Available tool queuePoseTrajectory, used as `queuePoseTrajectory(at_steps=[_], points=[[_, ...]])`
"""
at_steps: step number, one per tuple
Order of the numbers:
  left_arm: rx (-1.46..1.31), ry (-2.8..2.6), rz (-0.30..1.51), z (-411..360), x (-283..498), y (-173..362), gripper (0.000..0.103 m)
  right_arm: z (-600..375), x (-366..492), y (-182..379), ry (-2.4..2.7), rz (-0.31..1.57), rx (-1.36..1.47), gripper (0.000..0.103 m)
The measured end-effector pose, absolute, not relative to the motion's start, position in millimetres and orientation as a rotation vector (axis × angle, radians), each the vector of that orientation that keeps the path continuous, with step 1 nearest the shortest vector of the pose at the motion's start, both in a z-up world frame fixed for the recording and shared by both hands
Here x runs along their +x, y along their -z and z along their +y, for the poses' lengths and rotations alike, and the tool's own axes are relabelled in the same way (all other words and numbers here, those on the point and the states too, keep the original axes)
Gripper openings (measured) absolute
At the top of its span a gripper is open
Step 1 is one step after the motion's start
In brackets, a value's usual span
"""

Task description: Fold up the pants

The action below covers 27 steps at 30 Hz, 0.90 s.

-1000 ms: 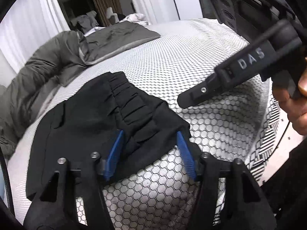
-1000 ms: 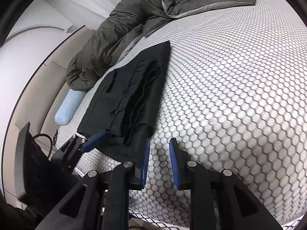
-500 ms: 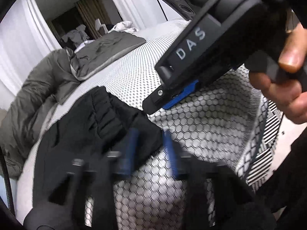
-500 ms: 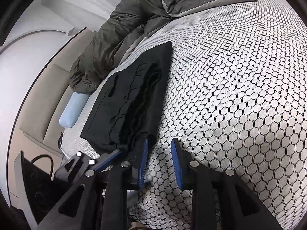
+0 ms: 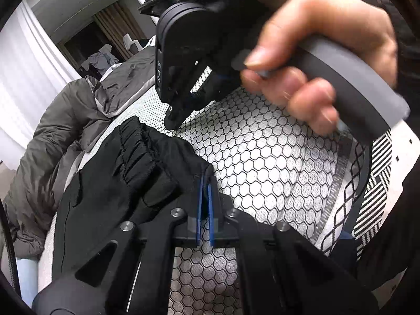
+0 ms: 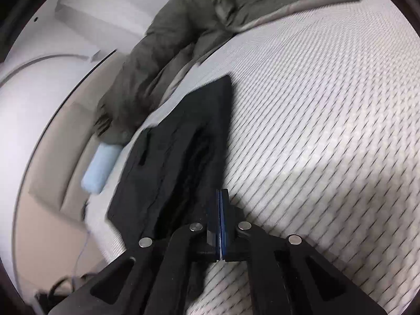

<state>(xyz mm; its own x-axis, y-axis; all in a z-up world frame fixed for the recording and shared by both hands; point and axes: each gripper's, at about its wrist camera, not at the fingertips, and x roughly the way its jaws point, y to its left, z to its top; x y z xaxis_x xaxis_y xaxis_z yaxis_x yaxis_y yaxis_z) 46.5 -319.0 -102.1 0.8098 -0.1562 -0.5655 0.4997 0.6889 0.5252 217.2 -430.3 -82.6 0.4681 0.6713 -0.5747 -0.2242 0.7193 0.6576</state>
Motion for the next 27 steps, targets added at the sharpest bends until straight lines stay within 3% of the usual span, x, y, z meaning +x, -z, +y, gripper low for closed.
queuePoseTrajectory(at_steps=[5,7,9,14,16,17,27], points=[[0.709,0.39,0.517,-314.0,54.3,98.5,0.001,-430.7,208.7,76.8,-0.608,1.004,0.516,0.004],[0.715,0.386,0.511,-313.8,55.8,98.7,0.001,-428.1,193.0,71.8,-0.632,1.001,0.473,0.022],[0.721,0.384,0.503,-313.3,55.9,99.7,0.001,-424.2,177.4,71.9,-0.665,1.021,0.442,0.026],[0.722,0.38,0.499,-312.4,50.7,102.9,0.001,-414.9,149.6,78.5,-0.735,1.042,0.398,0.026],[0.732,0.376,0.483,-313.0,47.1,103.6,0.001,-416.4,148.8,80.6,-0.736,1.034,0.413,0.009],[0.741,0.374,0.482,-314.1,46.3,104.4,0.001,-416.3,149.8,81.5,-0.732,1.027,0.416,0.005],[0.756,0.366,0.478,-317.4,41.3,109.0,0.001,-415.3,158.7,83.3,-0.726,1.044,0.436,0.004]])
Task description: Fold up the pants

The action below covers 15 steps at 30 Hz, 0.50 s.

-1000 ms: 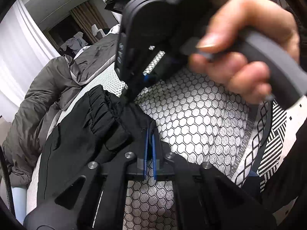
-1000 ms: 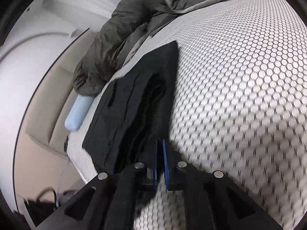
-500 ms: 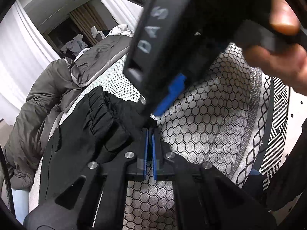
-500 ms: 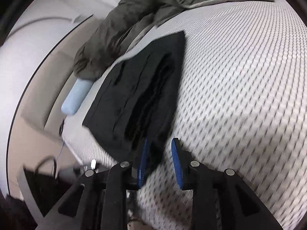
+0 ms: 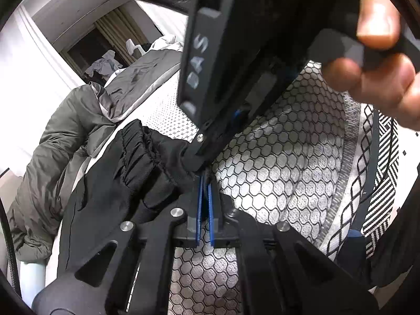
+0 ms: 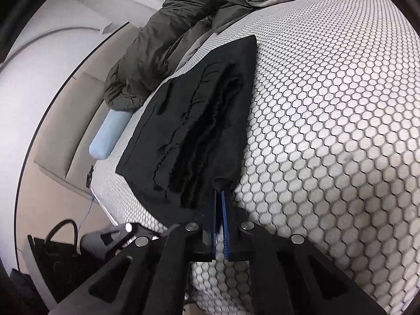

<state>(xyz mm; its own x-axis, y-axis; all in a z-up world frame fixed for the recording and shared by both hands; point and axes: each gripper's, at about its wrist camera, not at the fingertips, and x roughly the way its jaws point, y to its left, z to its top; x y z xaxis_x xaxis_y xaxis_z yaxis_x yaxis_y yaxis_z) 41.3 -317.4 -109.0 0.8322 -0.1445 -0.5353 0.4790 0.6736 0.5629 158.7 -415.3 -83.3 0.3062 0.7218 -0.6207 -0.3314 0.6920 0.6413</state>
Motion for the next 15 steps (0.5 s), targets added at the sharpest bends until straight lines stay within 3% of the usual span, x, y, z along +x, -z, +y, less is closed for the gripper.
queuePoseTrajectory(at_steps=[9,15], points=[[0.758,0.365,0.483,-318.1,41.7,110.0,0.001,-430.3,178.0,91.6,-0.698,1.068,0.611,0.013],[0.766,0.363,0.476,-317.2,42.7,109.8,0.001,-413.9,178.9,86.5,-0.671,1.036,0.522,0.004]])
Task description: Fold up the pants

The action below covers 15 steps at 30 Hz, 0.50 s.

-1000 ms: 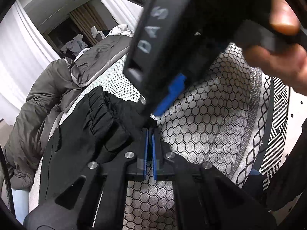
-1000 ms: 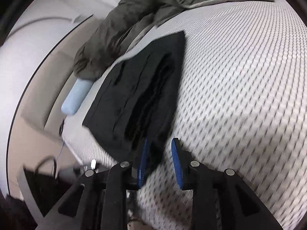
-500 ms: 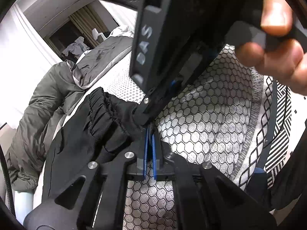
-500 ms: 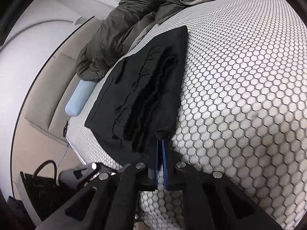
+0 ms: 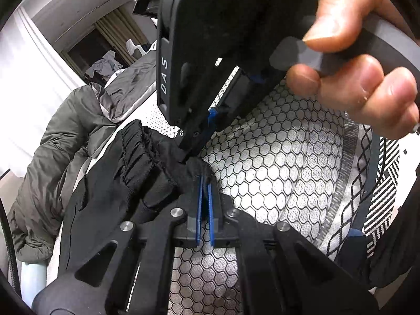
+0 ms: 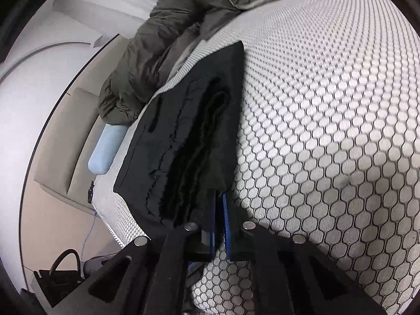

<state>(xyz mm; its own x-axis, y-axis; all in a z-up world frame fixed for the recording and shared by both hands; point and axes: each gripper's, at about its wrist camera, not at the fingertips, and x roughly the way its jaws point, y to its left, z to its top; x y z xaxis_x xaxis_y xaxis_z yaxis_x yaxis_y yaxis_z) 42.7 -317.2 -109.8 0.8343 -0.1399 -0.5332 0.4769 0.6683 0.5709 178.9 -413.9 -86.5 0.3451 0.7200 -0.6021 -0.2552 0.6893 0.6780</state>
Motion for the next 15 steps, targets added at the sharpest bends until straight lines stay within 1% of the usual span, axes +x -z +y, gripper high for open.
queuePoseTrajectory(at_steps=[7,15], points=[[0.77,0.351,0.477,-322.7,44.0,111.4,0.001,-419.1,194.0,92.1,-0.668,1.05,0.567,0.003],[0.8,0.359,0.471,-328.2,30.8,111.8,0.001,-431.6,202.8,87.2,-0.629,1.007,0.603,0.004]])
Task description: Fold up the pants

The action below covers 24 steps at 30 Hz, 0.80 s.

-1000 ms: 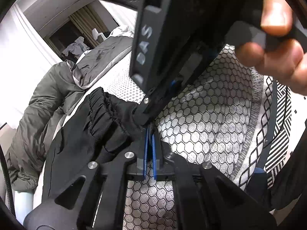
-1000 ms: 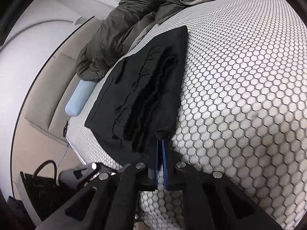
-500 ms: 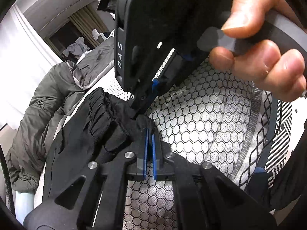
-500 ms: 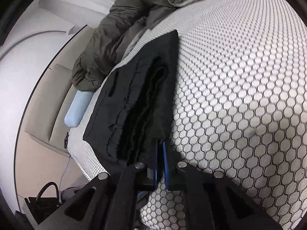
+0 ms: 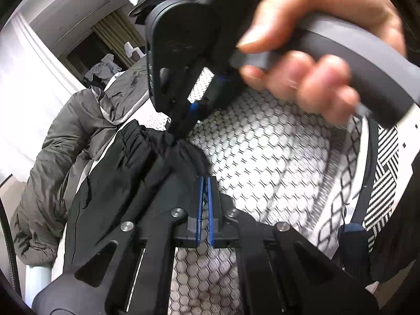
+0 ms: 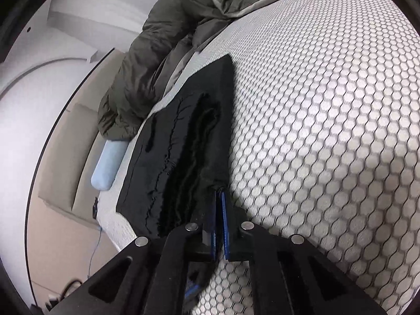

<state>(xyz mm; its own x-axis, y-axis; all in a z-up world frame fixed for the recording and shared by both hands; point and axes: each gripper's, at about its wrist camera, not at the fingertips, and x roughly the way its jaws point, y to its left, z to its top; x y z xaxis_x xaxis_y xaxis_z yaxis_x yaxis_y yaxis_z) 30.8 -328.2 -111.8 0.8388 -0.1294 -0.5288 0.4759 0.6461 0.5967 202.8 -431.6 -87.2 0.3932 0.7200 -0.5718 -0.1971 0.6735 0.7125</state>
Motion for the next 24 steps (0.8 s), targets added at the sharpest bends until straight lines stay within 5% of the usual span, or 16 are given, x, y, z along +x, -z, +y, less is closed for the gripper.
queuePoseTrajectory(at_steps=[9,11,13,21,24], points=[[0.45,0.384,0.598,-271.7,58.0,60.8,0.005,-441.2,178.9,80.6,-0.703,1.027,0.606,0.024],[0.388,0.369,0.603,-257.7,67.5,49.1,0.048,-435.0,176.3,81.0,-0.719,1.029,0.596,0.023],[0.304,0.293,0.571,-238.6,81.0,34.4,0.065,-429.3,174.8,80.5,-0.703,1.034,0.562,0.008],[0.196,0.228,0.729,-208.9,155.8,40.8,0.066,-418.2,135.8,74.7,-0.686,1.029,0.44,0.004],[0.186,0.231,0.726,-206.3,160.0,43.2,0.066,-425.5,135.7,74.8,-0.688,1.034,0.501,0.015]])
